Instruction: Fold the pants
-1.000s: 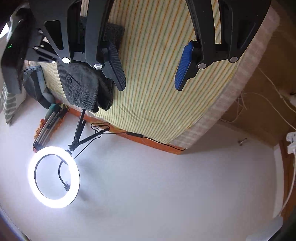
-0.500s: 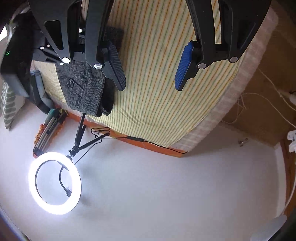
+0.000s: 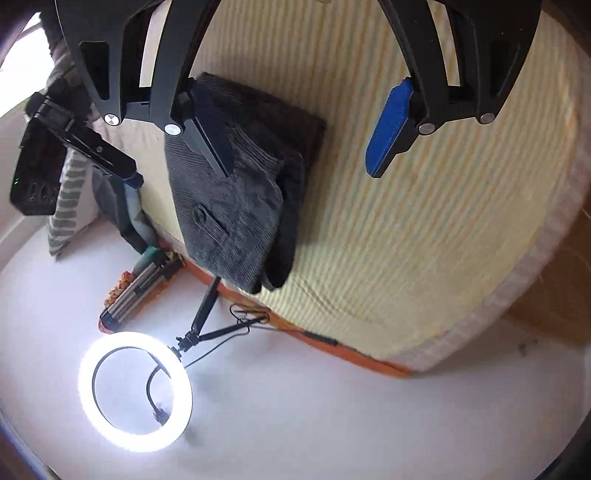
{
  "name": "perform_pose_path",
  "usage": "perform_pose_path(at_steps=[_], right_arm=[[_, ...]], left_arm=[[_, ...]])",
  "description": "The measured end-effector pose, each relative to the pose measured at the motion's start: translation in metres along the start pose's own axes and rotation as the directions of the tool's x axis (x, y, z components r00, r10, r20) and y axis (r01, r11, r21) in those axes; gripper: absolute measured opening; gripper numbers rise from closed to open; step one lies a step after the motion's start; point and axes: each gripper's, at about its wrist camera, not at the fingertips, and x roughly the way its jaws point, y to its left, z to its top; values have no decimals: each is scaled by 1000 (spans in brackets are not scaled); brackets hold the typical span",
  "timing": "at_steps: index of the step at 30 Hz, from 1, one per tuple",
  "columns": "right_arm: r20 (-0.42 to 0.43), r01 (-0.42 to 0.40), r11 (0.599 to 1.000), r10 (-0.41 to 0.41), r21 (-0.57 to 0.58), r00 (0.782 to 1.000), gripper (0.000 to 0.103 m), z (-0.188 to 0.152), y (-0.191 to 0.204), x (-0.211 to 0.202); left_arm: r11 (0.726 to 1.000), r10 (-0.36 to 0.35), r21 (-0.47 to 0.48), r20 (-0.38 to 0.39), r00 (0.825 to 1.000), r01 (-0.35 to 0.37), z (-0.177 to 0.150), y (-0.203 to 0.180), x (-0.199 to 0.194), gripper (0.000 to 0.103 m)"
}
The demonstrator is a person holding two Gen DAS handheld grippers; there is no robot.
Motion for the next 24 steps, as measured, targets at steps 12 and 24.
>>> perform_pose_path(at_steps=[12, 24], right_arm=[[-39, -29, 978, 37, 207, 999, 85, -6, -70, 6], [-80, -98, 905, 144, 413, 986, 85, -6, -120, 42]], left_arm=[[941, -184, -308, -124, 975, 138, -21, 11, 36, 74], [935, -112, -351, -154, 982, 52, -31, 5, 61, 80]])
